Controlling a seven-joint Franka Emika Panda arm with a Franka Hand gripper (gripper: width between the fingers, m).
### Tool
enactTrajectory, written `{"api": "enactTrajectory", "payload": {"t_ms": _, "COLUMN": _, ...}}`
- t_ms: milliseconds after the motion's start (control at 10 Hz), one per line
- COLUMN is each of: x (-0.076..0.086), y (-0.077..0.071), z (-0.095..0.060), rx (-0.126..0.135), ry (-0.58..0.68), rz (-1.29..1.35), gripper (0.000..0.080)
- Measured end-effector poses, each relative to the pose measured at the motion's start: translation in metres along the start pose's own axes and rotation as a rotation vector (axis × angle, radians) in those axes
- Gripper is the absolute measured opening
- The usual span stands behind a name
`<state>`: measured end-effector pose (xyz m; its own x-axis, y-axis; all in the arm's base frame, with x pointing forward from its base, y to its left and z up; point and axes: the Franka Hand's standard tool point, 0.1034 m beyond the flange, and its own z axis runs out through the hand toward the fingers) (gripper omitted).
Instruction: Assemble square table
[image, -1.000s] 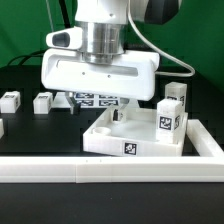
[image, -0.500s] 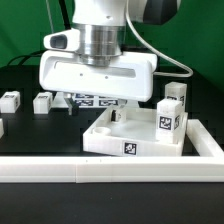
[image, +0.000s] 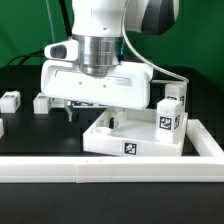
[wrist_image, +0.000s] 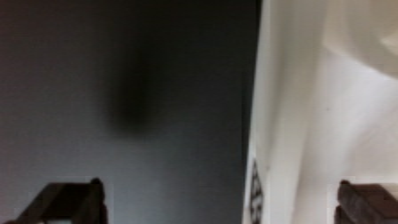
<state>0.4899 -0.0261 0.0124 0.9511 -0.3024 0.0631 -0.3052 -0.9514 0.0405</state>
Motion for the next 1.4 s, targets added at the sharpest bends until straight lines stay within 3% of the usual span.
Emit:
{"api": "enactTrajectory", "payload": {"t_ms": 100, "x": 0.0005, "y": -0.0012, "z": -0.0004, "rx": 0.001, "ry": 0.001, "rz": 0.0, "gripper": 0.0649}}
{"api": "enactTrajectory", "payload": {"t_ms": 200, "x": 0.0006, "y": -0.0006, "z": -0.0004, "rx": 0.0, "ry": 0.001, "rz": 0.001, "gripper": 0.056}}
{"api": "enactTrajectory", "payload": {"t_ms": 300, "x": 0.0006, "y": -0.0006, "z": -0.0004, "rx": 0.0, "ry": 0.001, "rz": 0.0, "gripper": 0.056}}
{"api": "enactTrajectory", "payload": {"t_ms": 400, "x": 0.0006, "y": -0.0006, "z": -0.0004, "rx": 0.0, "ry": 0.001, "rz": 0.0, "gripper": 0.0358}}
{"api": "enactTrajectory", "payload": {"t_ms": 500, "x": 0.0006, "y": -0.0006, "z": -0.0004, "rx": 0.0, "ry": 0.001, "rz": 0.0, "gripper": 0.0223}}
{"api": "enactTrajectory", "payload": {"t_ms": 600, "x": 0.0006, "y": -0.0006, "z": -0.0004, "rx": 0.0, "ry": 0.001, "rz": 0.0, "gripper": 0.0223}}
{"api": "enactTrajectory", "payload": {"t_ms": 700, "x": 0.0018, "y": -0.0008, "z": -0.0011, "rx": 0.001, "ry": 0.004, "rz": 0.0, "gripper": 0.0064}}
{"api": "enactTrajectory", "payload": {"t_ms": 1400, "x": 0.0022, "y": -0.0009, "z": -0.0013, "rx": 0.001, "ry": 0.005, "rz": -0.001, "gripper": 0.0064}}
